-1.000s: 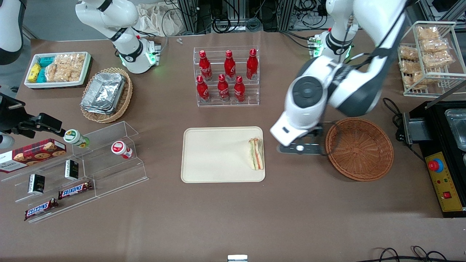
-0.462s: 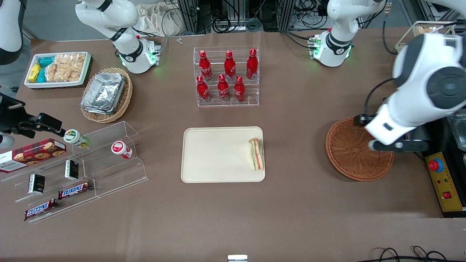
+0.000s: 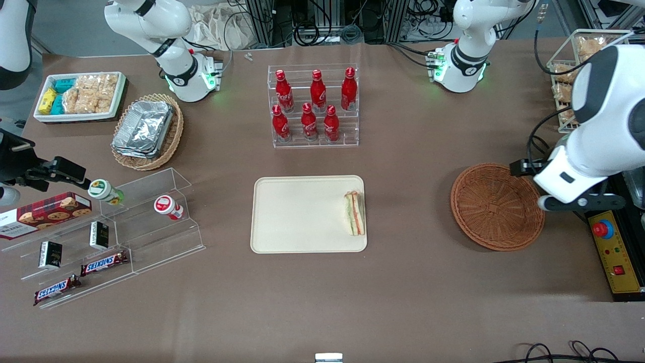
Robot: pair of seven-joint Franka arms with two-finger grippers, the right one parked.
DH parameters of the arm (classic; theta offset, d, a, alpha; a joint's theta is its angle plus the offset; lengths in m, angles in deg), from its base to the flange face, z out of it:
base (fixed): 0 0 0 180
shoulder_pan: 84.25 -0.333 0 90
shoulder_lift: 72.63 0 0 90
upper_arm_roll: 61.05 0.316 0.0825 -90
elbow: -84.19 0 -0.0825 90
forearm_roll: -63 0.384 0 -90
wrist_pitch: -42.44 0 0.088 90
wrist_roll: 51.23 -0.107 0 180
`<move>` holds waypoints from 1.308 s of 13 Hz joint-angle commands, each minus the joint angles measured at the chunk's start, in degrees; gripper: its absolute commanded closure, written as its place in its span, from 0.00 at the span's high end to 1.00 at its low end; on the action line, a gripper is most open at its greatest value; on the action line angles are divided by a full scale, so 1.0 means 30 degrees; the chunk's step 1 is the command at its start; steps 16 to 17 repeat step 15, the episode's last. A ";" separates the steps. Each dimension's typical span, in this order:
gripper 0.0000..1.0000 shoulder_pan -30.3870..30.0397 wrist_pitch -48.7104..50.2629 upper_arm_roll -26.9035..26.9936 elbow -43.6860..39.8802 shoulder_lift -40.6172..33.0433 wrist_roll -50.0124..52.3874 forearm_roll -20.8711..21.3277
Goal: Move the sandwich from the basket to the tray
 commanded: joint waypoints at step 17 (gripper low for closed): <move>1.00 0.6588 -0.7184 1.0386 0.3933 -0.2597 -0.2661 -0.4046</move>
